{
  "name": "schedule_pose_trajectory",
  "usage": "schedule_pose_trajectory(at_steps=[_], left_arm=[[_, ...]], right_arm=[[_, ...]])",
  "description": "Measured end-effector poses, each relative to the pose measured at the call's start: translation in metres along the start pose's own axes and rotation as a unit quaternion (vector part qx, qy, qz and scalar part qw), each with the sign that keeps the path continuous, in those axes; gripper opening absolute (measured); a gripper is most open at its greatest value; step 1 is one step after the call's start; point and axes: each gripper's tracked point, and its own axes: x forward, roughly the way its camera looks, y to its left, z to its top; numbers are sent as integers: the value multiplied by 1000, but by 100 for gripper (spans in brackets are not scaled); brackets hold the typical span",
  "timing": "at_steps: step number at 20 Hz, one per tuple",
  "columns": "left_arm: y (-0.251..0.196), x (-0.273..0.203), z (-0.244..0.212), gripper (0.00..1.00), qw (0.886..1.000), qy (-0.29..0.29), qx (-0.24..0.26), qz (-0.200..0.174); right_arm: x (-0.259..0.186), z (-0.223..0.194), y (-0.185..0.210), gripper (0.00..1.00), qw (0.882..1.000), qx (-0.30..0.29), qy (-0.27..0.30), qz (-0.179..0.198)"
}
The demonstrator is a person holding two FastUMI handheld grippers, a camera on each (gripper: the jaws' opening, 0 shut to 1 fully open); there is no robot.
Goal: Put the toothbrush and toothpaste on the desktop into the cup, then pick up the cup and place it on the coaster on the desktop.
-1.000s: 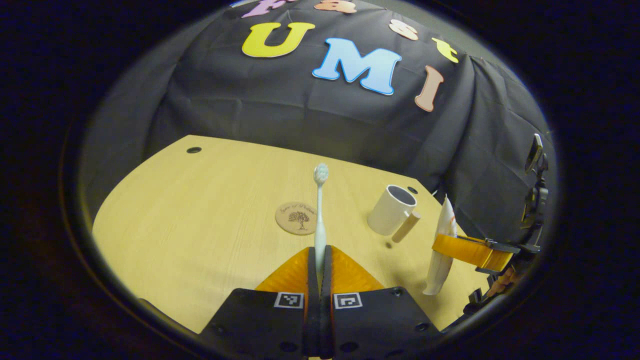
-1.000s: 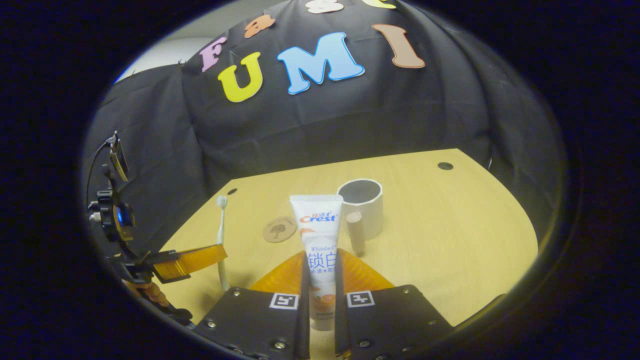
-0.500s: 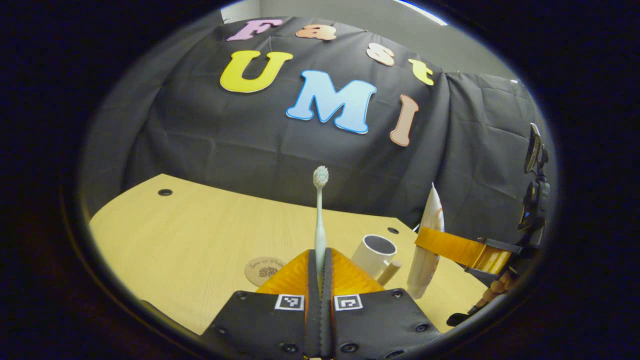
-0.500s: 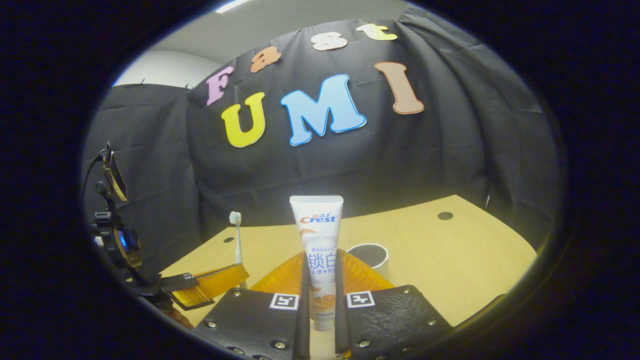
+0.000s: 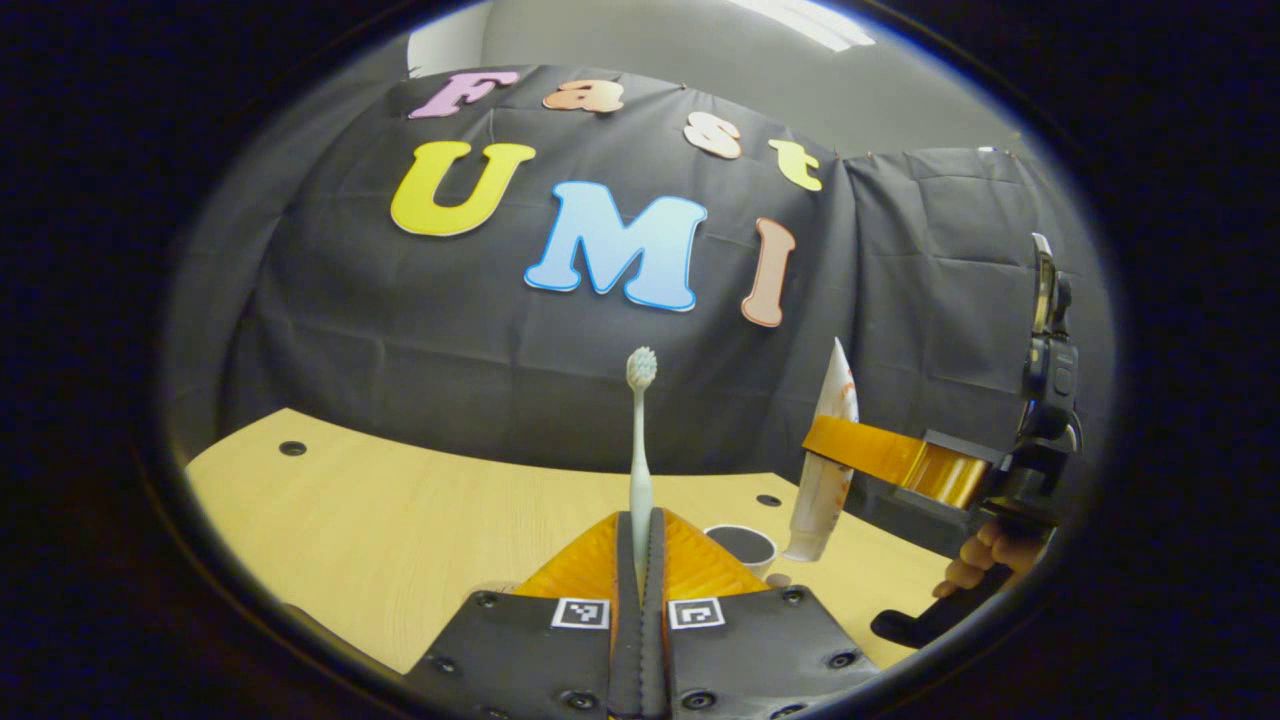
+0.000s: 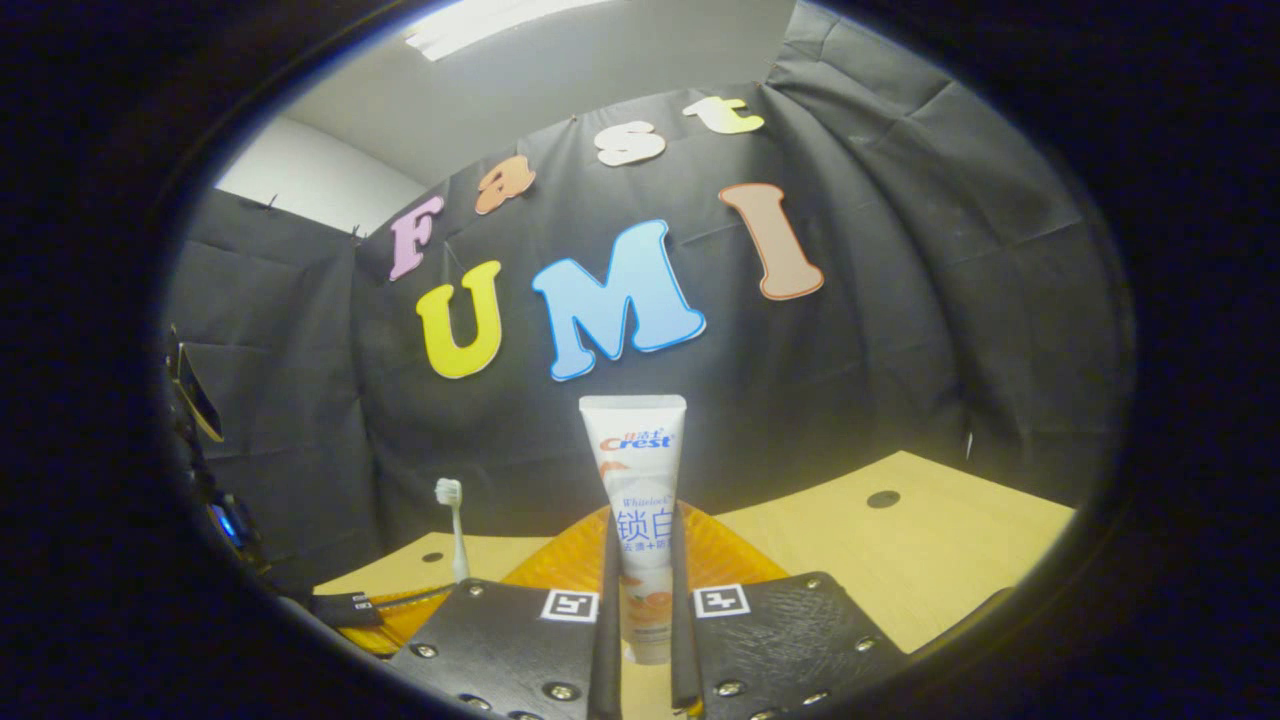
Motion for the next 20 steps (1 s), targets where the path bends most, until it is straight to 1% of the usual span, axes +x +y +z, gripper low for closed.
schedule_pose_trajectory(at_steps=[2,4,6,10,13,14,15,18,20], left_arm=[[-2,6,7,7,1000,-9,2,-5],[-3,12,9,7,1000,-11,4,-6],[-6,16,13,8,1000,-14,2,-10],[-2,25,9,7,1000,-11,4,-13],[-1,30,5,7,1000,-6,-1,-13],[0,33,4,7,1000,-5,-2,-15],[-1,32,2,7,1000,-3,-4,-18],[0,39,-7,7,1000,9,-20,-23],[0,43,-10,7,999,15,-30,-24]], right_arm=[[18,2,-4,19,999,-21,-23,-4],[31,-11,-11,20,999,-40,-17,-11],[40,-23,-13,20,999,-42,-4,-15],[54,-44,-24,19,997,-63,15,-31],[61,-71,-37,19,995,-70,57,-46],[61,-81,-42,23,992,-81,79,-54],[61,-88,-44,24,990,-94,92,-58],[60,-106,-48,24,982,-123,131,-56],[57,-115,-51,28,978,-132,150,-55]])
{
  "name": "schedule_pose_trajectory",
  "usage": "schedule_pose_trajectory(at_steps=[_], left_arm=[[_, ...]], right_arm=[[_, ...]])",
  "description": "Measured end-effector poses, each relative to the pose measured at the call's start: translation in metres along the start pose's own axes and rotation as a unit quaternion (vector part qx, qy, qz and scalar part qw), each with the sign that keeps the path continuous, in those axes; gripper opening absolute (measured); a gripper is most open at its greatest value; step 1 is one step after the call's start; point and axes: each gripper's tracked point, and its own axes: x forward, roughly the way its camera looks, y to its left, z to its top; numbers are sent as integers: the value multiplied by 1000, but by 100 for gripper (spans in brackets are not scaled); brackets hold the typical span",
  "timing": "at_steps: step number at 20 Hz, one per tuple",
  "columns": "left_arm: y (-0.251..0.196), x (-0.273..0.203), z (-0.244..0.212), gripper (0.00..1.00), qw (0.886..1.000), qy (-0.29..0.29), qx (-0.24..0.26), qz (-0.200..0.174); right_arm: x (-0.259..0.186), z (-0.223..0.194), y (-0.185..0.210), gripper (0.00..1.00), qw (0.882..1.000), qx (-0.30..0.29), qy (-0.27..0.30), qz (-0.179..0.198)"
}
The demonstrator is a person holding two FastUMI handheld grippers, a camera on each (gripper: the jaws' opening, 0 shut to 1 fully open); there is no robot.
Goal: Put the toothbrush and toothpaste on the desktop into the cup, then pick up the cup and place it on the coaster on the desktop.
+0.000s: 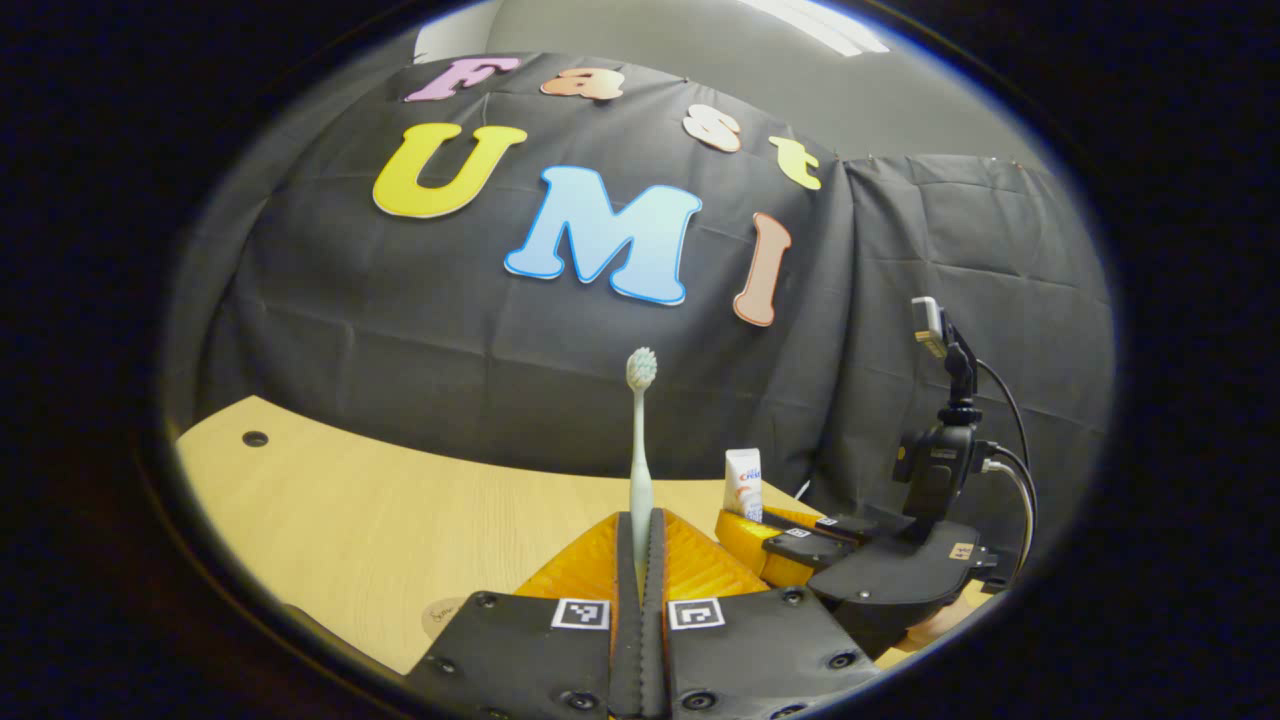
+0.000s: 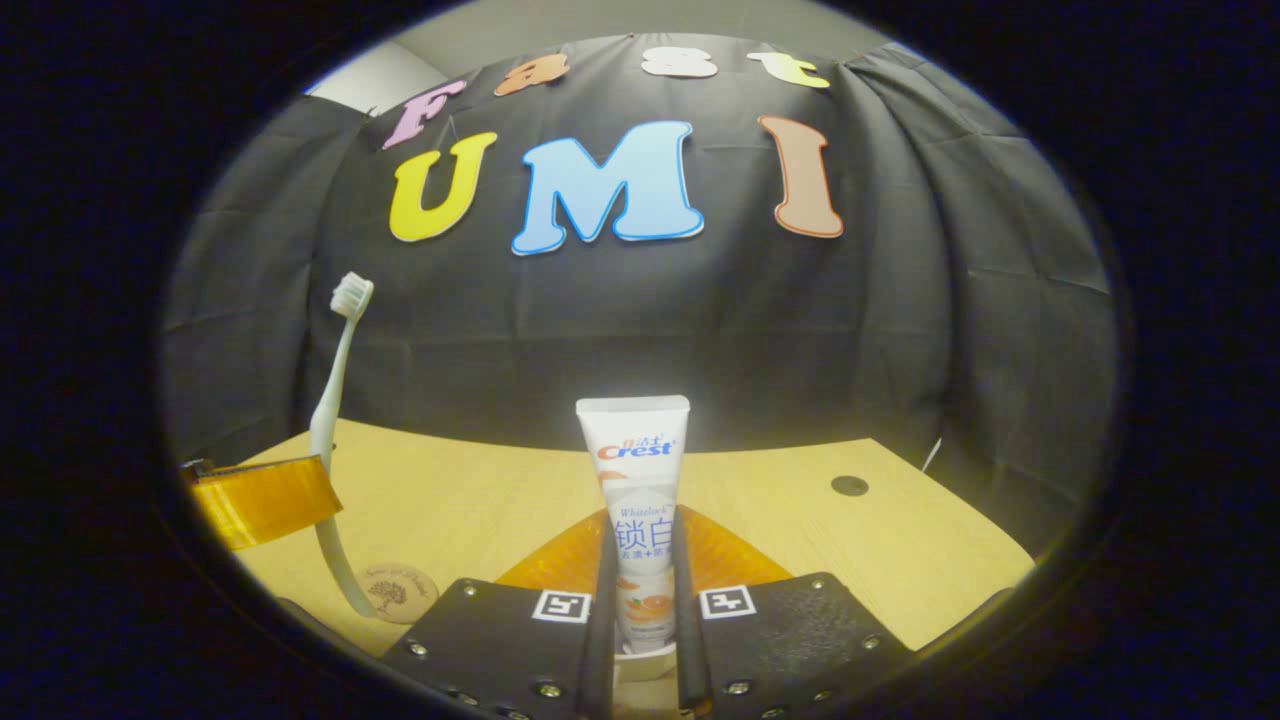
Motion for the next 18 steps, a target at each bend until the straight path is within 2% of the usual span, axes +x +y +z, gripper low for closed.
schedule_pose_trajectory(at_steps=[1,4,5,6,9,10,11,12,13,14,15,18], left_arm=[[0,1,-2,7,1000,1,-6,-2],[1,7,-3,7,1000,4,-13,-5],[-1,8,-2,7,1000,3,-14,-5],[-2,9,-3,7,1000,3,-15,-8],[-7,13,-3,6,1000,0,-25,-14],[-7,14,-3,6,999,-2,-29,-15],[-8,16,-2,7,999,-5,-33,-16],[-9,19,-1,7,999,-10,-38,-17],[-11,20,0,8,999,-12,-41,-17],[-10,21,1,7,999,-15,-44,-17],[-11,21,1,7,999,-17,-46,-18],[-13,24,0,7,998,-21,-49,-21]], right_arm=[[1,-5,1,25,1000,-4,8,2],[0,-18,1,26,999,-27,31,4],[-1,-18,2,29,999,-40,26,3],[-2,-17,2,27,998,-53,27,4],[-7,-15,7,33,997,-70,23,9],[-11,-12,9,37,997,-69,21,16],[-14,-10,8,55,997,-69,19,15],[-16,-6,8,56,997,-68,14,16],[-19,-3,8,63,998,-65,10,17],[-20,2,6,70,998,-61,3,16],[-22,6,2,81,998,-59,-3,12],[-32,20,-6,81,999,-34,-24,12]])
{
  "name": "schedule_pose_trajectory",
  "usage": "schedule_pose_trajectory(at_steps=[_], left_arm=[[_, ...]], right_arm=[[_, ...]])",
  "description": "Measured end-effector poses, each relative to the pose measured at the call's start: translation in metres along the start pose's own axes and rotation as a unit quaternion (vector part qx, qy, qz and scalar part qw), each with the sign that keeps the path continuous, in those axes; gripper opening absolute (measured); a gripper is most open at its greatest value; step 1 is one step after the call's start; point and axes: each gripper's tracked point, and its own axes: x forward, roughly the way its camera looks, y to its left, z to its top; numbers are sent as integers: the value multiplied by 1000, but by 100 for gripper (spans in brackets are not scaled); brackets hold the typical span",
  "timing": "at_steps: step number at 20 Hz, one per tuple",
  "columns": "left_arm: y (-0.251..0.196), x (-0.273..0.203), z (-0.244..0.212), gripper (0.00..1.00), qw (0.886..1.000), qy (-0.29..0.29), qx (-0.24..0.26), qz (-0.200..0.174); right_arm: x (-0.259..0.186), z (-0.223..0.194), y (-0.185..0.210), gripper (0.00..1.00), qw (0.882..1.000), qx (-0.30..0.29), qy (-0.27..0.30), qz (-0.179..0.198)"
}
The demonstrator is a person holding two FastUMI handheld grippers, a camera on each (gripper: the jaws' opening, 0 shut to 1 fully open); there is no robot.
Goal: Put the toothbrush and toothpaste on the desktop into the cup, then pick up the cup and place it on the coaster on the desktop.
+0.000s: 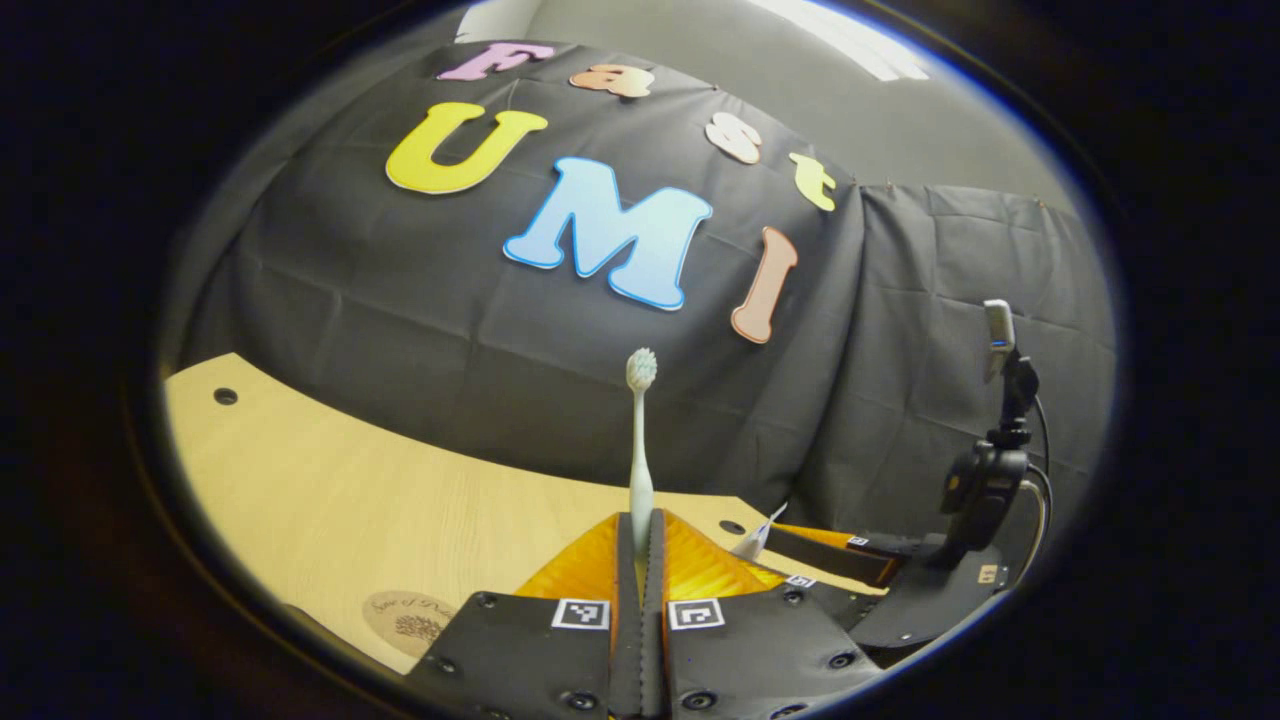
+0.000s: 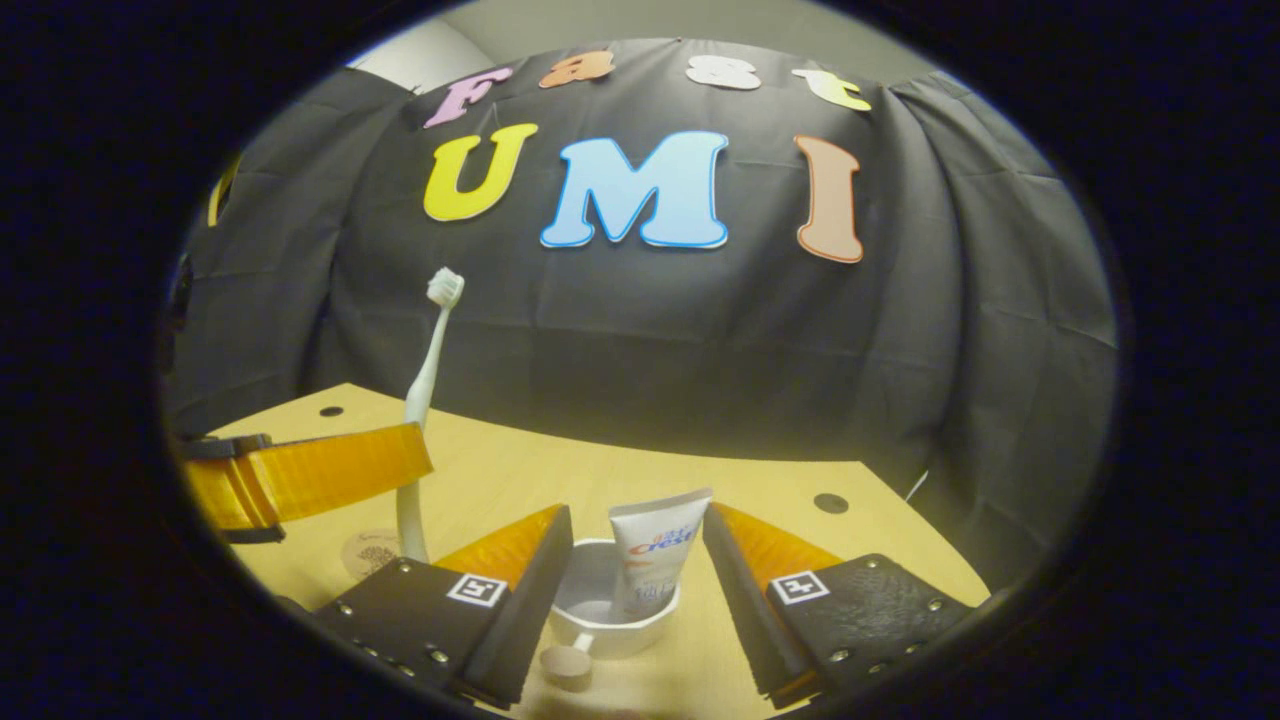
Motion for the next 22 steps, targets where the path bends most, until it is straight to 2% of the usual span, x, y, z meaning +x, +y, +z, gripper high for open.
schedule_pose_trajectory(at_steps=[3,6,10,14,19,22], left_arm=[[-8,7,6,7,1000,-9,-5,-10],[-18,23,14,7,1000,-24,-4,-19],[-37,41,10,7,999,-27,10,-41],[-55,60,-2,7,998,-27,8,-60],[-51,76,-33,7,999,1,17,-51],[-41,77,-47,7,999,17,20,-34]], right_arm=[[-14,25,-9,82,998,48,-33,5],[-28,38,-30,83,996,74,-48,-9],[-44,44,-56,83,995,85,-55,-24],[-51,31,-71,84,996,81,-38,-32],[-51,16,-83,84,995,91,-14,-30],[-51,14,-85,83,995,97,-9,-27]])
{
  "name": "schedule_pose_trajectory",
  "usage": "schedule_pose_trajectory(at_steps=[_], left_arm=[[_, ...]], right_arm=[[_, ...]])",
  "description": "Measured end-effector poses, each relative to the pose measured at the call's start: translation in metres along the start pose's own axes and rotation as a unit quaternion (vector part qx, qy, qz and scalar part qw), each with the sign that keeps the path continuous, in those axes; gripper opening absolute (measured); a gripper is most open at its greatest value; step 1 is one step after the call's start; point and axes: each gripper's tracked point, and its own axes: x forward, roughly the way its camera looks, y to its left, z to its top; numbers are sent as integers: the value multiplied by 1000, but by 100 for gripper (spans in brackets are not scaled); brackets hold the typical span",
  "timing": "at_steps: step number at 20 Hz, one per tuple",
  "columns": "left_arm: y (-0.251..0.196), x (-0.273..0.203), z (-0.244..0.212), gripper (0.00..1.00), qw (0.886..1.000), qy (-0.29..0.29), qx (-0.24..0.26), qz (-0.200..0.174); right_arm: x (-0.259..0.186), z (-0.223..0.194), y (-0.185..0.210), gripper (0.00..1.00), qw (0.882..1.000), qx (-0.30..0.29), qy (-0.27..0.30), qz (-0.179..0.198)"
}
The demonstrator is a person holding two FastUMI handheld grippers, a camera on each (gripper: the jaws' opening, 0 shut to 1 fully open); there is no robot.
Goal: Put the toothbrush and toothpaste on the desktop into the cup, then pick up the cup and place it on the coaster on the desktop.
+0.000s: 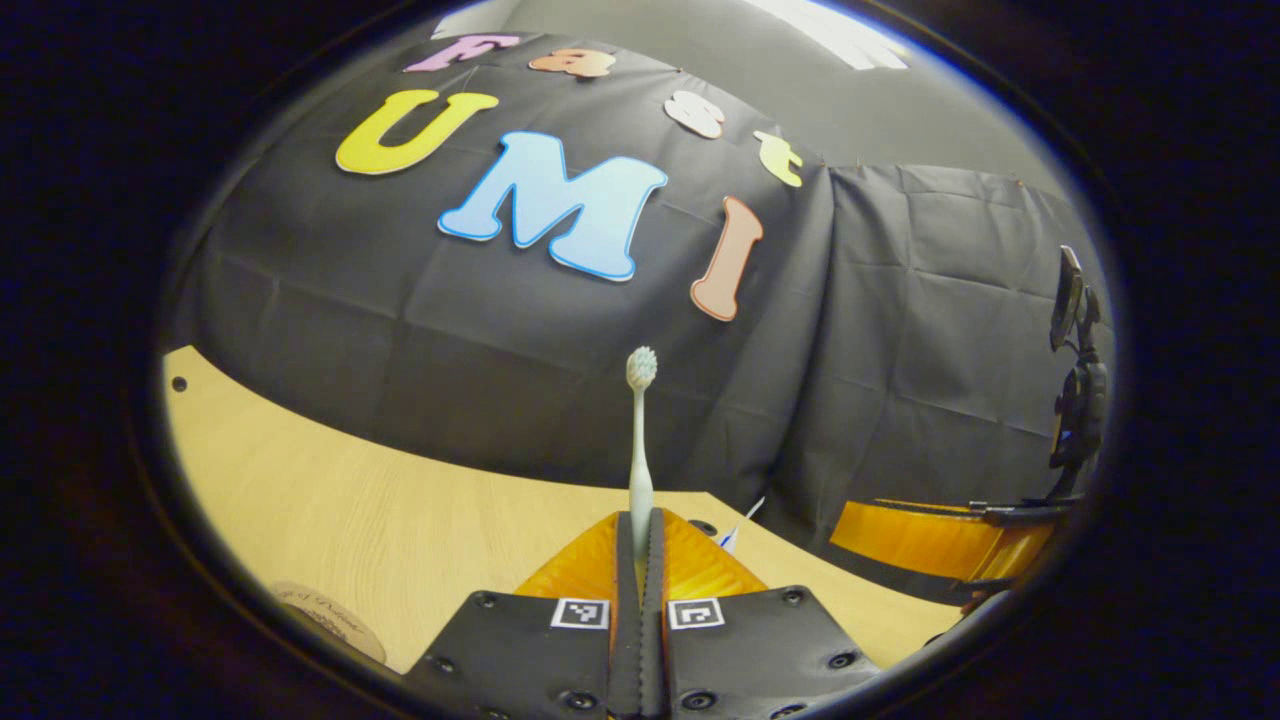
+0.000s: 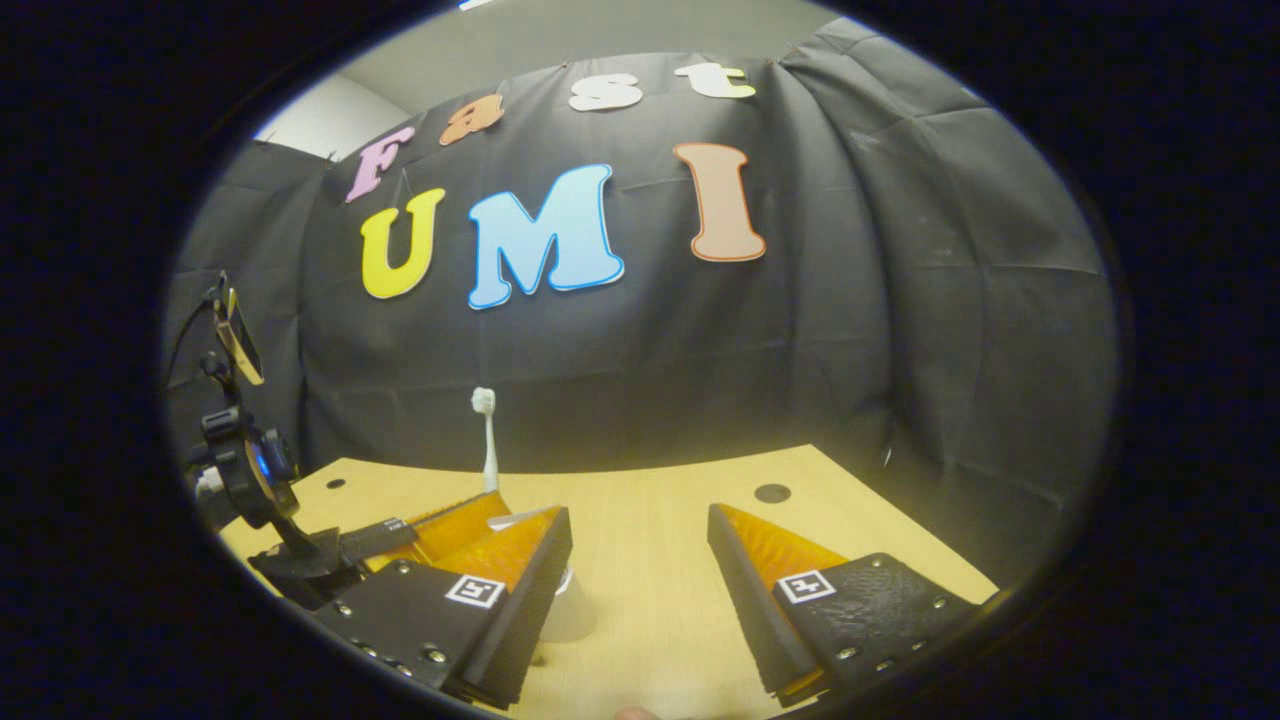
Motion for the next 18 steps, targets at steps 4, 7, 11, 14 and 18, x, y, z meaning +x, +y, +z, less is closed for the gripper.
schedule_pose_trajectory(at_steps=[4,7,11,14,18], left_arm=[[1,-2,-15,8,1000,24,8,7],[1,-4,-24,12,999,42,17,18],[4,-12,-31,19,998,59,11,28],[4,-19,-30,22,997,66,12,31],[3,-34,-25,44,995,81,35,38]], right_arm=[[2,-3,3,83,1000,1,6,7],[2,-9,8,83,1000,-5,16,12],[0,-15,12,83,999,-7,32,16],[-4,-18,17,84,998,-4,52,20],[-8,-22,23,84,996,-16,82,16]])
